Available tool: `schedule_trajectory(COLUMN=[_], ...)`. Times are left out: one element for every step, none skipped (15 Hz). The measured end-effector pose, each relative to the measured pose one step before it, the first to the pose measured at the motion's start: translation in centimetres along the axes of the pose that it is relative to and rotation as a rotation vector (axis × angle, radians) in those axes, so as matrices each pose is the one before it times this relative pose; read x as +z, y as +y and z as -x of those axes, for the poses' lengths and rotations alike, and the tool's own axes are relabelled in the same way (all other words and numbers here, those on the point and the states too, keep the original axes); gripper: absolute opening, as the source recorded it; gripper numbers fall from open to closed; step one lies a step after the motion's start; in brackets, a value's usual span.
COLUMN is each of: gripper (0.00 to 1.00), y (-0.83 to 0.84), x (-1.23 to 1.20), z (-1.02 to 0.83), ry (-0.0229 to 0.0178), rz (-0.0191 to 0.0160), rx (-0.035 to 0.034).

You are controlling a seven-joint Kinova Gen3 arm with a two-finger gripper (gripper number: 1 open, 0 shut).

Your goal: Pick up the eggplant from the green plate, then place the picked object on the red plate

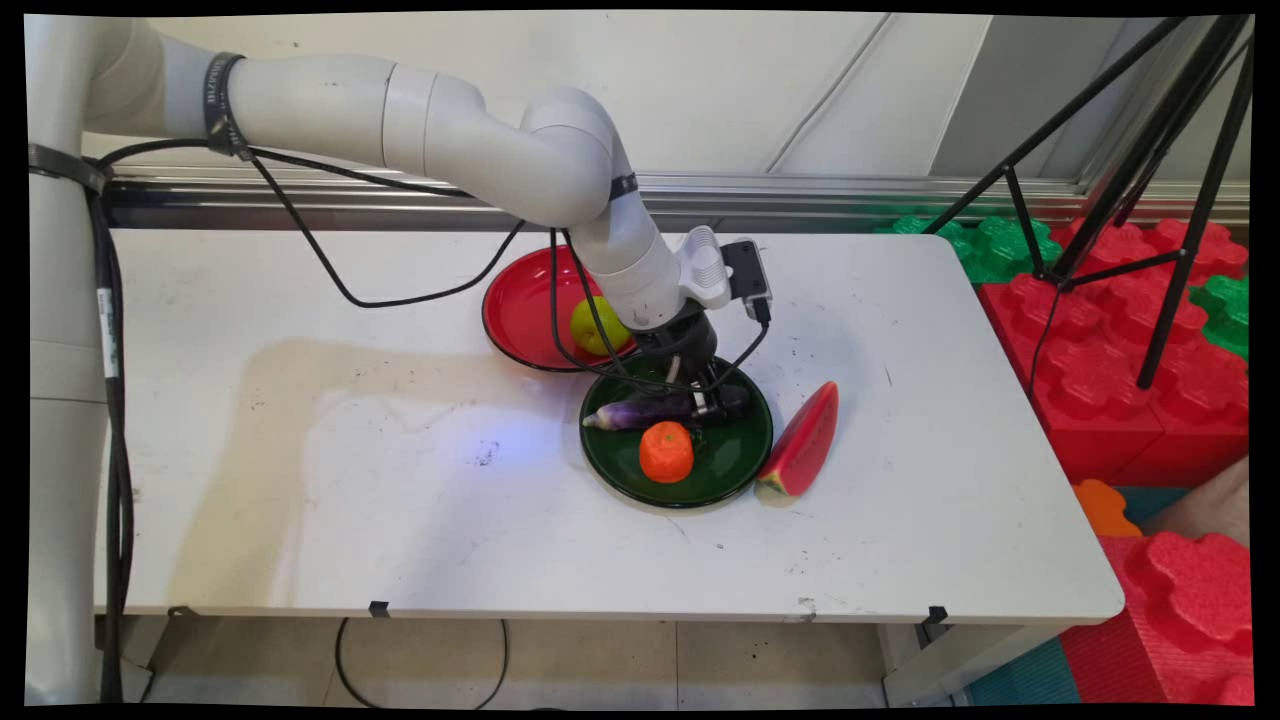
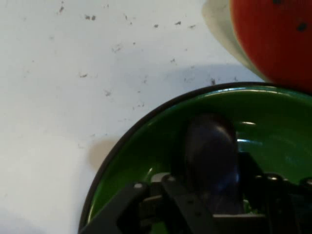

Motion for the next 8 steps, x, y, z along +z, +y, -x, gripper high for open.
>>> schedule_trajectory(gripper=[0.0, 0.0, 0.0, 0.0, 0.0, 0.0, 0.0, 0.0], y=[-0.006, 0.015, 0.029, 0.007, 0.0, -0.014, -0.041, -0.064], x=[-0.036, -0.132, -0.267, -0.394, -0.473, -0.644, -0.763, -0.787], z=[-0.032, -0.093, -0.139, -0.128, -0.108, -0.09, -0.126, -0.098], ry=[0.00027, 0.00119, 0.00129, 0.00218, 0.00297, 0.00308, 0.00368, 0.00393], rz=[-0.001, -0.00148, -0.00293, -0.00458, -0.00533, -0.00732, -0.00874, -0.00863], rx=[0.00271, 0.00497, 0.00682, 0.0063, 0.00509, 0.00516, 0.00513, 0.00238])
